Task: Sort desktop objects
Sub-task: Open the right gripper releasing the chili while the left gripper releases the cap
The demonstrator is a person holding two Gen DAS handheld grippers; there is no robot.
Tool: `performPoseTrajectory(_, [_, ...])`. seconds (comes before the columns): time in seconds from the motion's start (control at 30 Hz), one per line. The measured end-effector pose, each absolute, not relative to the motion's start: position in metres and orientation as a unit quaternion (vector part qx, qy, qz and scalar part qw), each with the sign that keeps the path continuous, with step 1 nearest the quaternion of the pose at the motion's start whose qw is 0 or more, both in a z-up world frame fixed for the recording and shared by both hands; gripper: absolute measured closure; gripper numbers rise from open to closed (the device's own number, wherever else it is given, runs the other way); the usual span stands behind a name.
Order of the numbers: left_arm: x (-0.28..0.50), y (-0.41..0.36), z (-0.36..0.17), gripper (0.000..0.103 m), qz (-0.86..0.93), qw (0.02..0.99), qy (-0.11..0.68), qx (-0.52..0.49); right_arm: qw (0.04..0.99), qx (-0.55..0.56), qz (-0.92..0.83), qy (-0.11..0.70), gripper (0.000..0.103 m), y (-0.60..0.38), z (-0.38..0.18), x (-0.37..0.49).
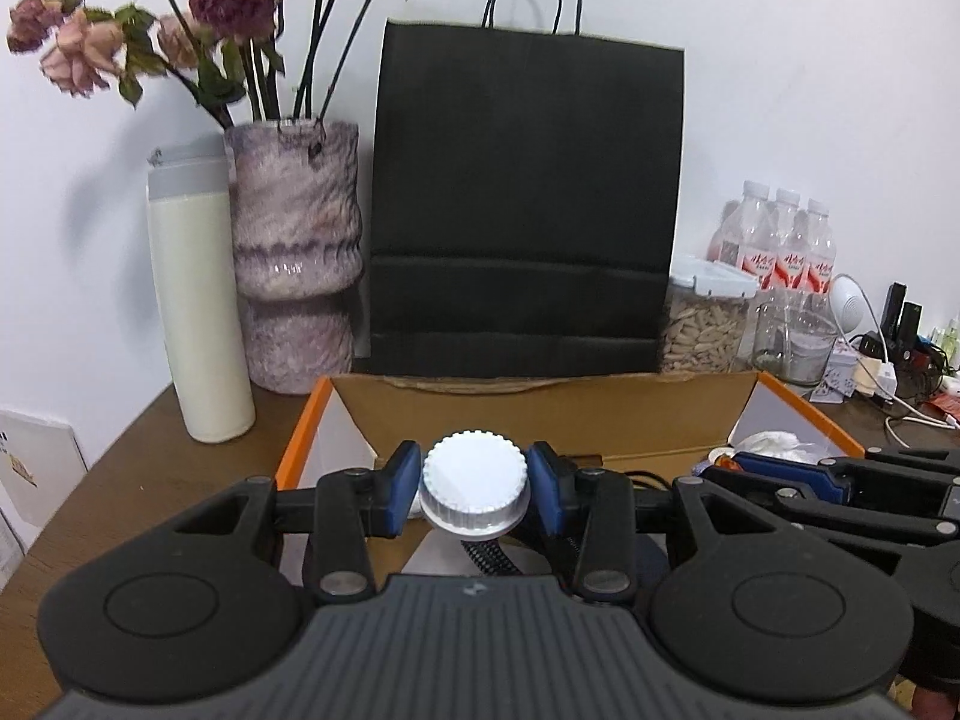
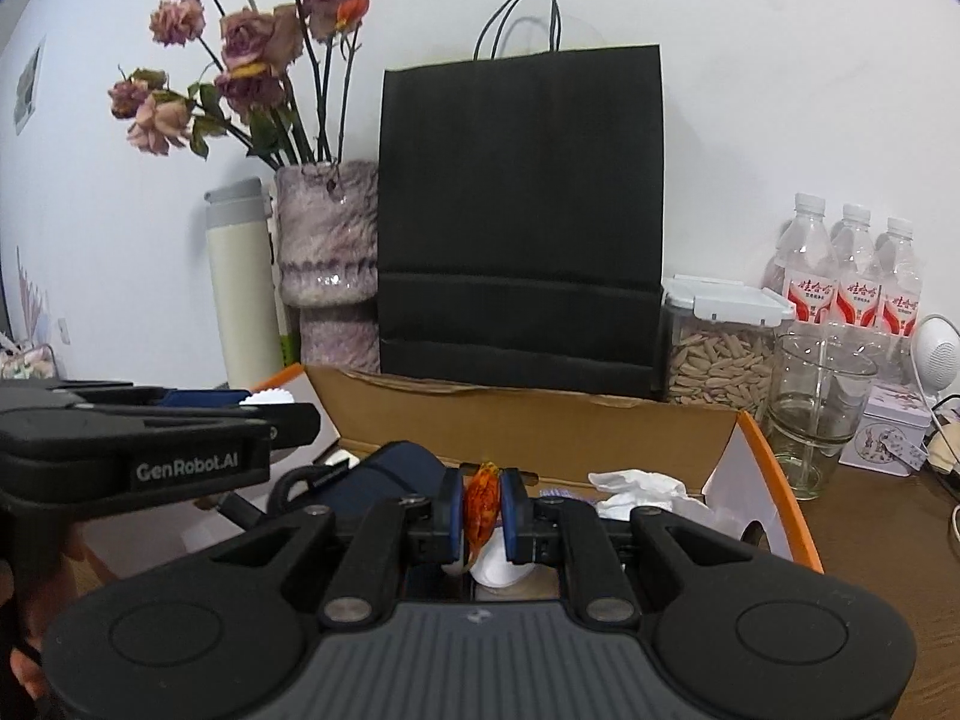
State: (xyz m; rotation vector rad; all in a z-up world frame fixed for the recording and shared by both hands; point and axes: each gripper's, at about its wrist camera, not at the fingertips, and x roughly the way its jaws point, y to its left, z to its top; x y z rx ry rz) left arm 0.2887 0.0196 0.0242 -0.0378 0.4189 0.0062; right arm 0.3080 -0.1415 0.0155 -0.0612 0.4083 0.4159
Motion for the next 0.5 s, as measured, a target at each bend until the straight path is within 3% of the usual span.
performPoseTrajectory(0.33, [0.292,0.025,0.022,0.062,-0.001,0.975,0.22,-0.037,0.957,-0.039,0.202,0.202,0.089,-0.141,0.011,0.302])
performPoseTrajectory(0.4, [0.292,0.026,0.022,0.062,-0.004,0.974,0.222,-0.041,0.957,-0.038,0.208,0.198,0.078,-0.141,0.013,0.3])
performPoseTrajectory(0.47, [0.293,0.028,0.022,0.062,-0.01,0.973,0.226,-0.051,0.958,-0.035,0.212,0.19,0.05,-0.142,0.016,0.296])
performPoseTrajectory(0.5, [0.293,0.029,0.023,0.06,-0.011,0.972,0.226,-0.058,0.959,-0.038,0.211,0.184,0.045,-0.141,0.017,0.293])
